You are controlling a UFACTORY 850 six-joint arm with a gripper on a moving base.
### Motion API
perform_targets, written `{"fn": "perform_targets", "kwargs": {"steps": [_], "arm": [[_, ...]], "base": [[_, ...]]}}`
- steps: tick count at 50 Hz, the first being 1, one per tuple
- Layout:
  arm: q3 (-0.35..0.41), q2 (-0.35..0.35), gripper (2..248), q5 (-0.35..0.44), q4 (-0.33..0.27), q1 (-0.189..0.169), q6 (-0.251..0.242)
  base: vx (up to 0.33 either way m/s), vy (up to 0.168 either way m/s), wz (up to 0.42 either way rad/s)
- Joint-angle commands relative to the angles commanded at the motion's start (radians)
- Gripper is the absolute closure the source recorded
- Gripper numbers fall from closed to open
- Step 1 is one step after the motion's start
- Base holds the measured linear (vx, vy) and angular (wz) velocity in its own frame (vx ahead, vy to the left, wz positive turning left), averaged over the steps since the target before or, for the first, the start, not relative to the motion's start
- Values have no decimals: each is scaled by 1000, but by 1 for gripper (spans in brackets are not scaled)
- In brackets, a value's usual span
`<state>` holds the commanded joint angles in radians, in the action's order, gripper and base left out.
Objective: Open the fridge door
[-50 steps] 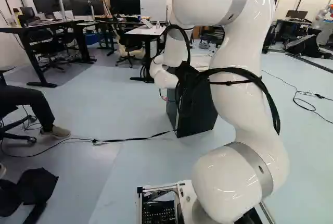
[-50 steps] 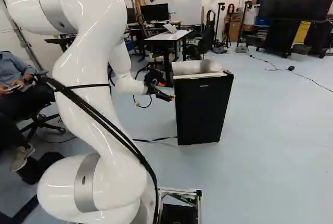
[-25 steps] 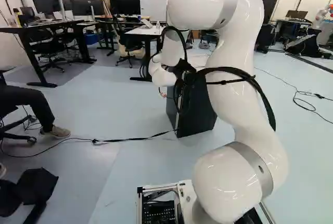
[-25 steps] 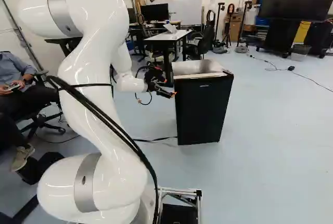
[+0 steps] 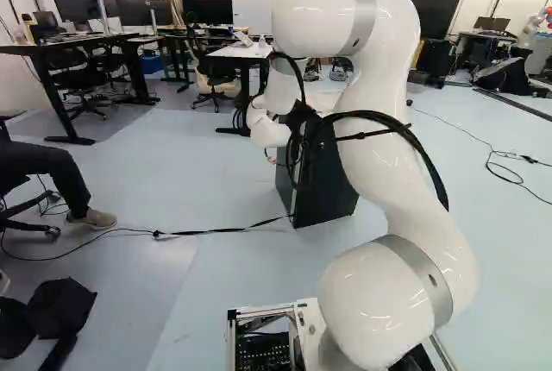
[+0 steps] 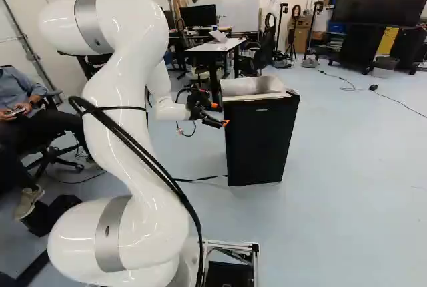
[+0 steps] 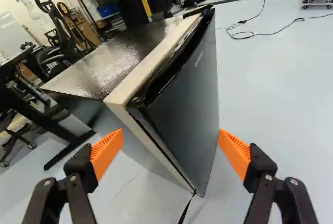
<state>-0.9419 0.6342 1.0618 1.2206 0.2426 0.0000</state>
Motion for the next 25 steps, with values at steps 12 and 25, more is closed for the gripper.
{"fn": "perform_targets", "kwargs": {"steps": [12, 25], "arm": [[-17, 22, 3, 28, 25, 0, 0], [-40, 37, 3, 53, 53, 4, 0]], "base": [[0, 0, 0], [0, 0, 0]]}}
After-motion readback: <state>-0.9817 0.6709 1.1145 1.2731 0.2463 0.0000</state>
